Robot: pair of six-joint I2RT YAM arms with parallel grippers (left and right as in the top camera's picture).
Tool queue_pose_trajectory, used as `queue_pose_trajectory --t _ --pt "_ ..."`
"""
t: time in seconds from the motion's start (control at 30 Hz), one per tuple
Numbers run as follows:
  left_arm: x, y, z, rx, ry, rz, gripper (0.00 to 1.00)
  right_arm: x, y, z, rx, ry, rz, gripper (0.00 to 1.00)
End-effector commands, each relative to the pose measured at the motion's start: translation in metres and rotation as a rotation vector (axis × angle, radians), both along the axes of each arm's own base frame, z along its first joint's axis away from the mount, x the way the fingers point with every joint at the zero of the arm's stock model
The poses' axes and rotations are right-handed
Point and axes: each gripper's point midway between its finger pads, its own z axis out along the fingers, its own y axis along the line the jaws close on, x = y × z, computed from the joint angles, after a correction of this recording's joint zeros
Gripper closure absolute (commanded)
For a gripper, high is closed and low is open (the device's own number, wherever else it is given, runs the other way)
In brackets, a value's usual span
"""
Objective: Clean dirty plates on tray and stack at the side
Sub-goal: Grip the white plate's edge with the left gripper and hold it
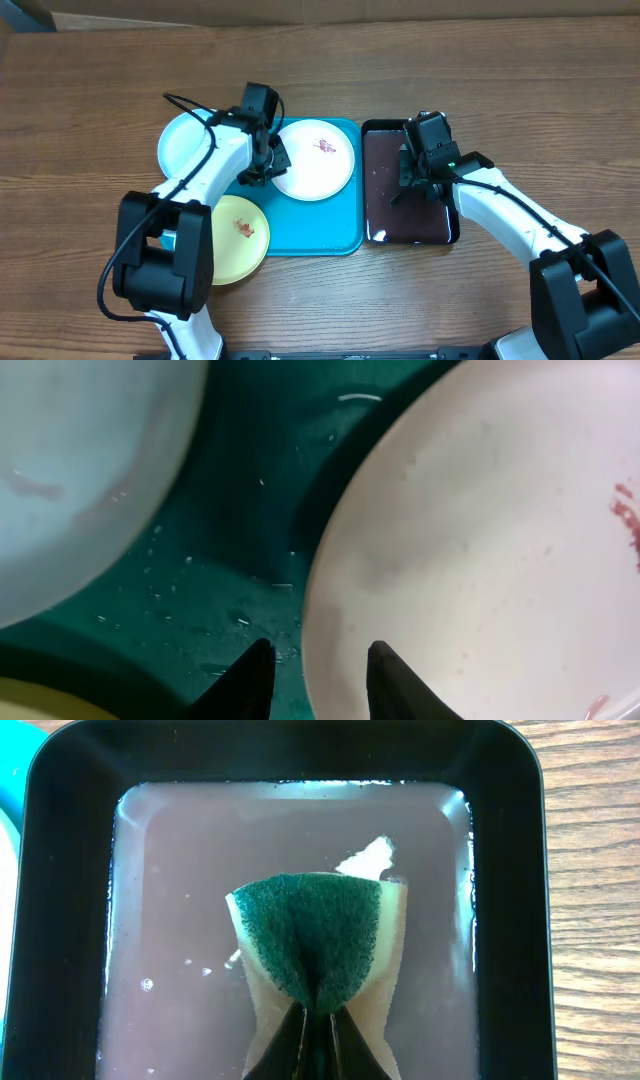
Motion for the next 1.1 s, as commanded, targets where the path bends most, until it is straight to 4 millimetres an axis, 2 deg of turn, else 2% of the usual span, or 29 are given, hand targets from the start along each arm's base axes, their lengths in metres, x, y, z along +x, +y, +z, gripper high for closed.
queue_pose_trajectory --t 0.0,0.43,0.73,0.83,0.93,1.07 --pt "-0.0048 -0.0012 -0.0064 0.009 0.01 -0.002 0.67 0.0068 0.0018 0.0153 0.014 -0.046 0.0 0.96" --pt "-0.0093 0.001 -0.0152 0.019 0.013 -0.002 0.73 0.0068 0.0018 0.0153 0.014 -0.046 0.0 0.96" --pt "-0.0084 0.0012 -0.0149 0.018 0.009 -0.001 0.87 0.0066 0.0017 0.0152 0.014 -0.045 0.0 0.96" --pt "-0.0083 0.0013 -0.0149 0.018 0.009 -0.001 0.88 0.0062 0.0015 0.0149 0.013 -0.043 0.0 0.96" --pt "-0.0083 0.0012 -0.0149 0.018 0.009 0.0 0.82 0.0062 0.0016 0.0149 0.014 -0.043 0.001 0.96" --pt "-0.0082 0.0013 -0.0149 0.018 0.009 -0.001 0.82 0.0063 0.0016 0.015 0.014 -0.044 0.0 0.96"
